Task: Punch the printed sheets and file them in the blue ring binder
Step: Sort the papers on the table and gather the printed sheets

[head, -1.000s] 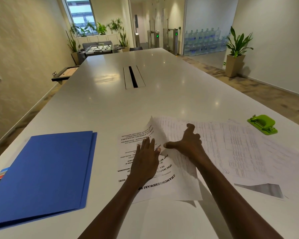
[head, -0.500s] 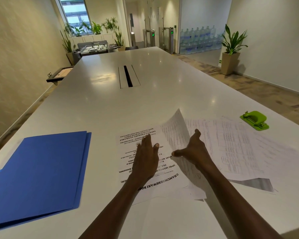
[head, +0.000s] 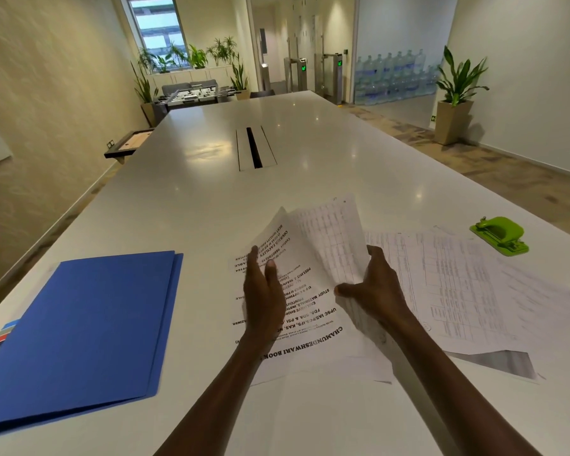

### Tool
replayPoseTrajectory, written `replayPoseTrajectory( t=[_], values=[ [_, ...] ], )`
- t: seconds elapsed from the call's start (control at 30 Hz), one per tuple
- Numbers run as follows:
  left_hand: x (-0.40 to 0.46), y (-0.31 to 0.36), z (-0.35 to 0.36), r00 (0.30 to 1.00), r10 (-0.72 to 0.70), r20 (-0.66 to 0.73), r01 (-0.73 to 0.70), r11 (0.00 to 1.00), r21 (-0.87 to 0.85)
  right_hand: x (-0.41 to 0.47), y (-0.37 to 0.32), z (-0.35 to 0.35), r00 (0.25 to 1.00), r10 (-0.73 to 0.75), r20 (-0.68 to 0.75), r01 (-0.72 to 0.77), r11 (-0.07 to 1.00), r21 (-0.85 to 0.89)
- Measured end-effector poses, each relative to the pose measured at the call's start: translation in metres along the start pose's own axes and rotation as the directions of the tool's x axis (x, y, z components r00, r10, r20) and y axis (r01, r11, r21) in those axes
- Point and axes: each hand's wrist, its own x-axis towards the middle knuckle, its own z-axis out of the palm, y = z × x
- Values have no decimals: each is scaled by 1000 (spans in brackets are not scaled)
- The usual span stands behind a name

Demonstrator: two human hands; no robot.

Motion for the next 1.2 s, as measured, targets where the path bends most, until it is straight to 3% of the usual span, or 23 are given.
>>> replayPoseTrajectory(
  t=[0.1,0.17,0.23,0.3,0.37,0.43,0.67,0.8,0.97,1.2],
  values=[
    [9,3,-15,992,-47,-115,43,998,-37,0,-2,-9,1000,13,4,-13,979,202],
    [16,9,-25,976,-154,-152,147,988,-56,2,-4,-18,1000,-6,4,4,957,289],
    [22,16,-35,947,-312,-79,297,941,-161,5,-5,-25,1000,-12,20,3,917,400],
    [26,16,-44,914,-385,126,402,832,-383,8,-6,-29,1000,-18,22,7,902,431],
    [27,10,-52,900,-281,333,426,733,-531,13,-2,-31,999,-32,33,11,872,490],
    [27,11,-59,901,-185,391,383,763,-521,19,4,-34,997,-38,70,-10,809,587],
    [35,37,-68,975,-132,180,192,905,-379,25,-6,-43,991,-130,37,91,845,527],
    [37,60,-75,990,-41,137,87,932,-351,32,-21,-46,987,-157,19,121,828,548],
    [43,88,-83,994,21,107,25,913,-408,41,-51,-53,972,-234,11,178,768,615],
    [55,109,-93,964,87,251,86,794,-603,50,-86,-62,929,-366,57,258,749,611]
  ],
)
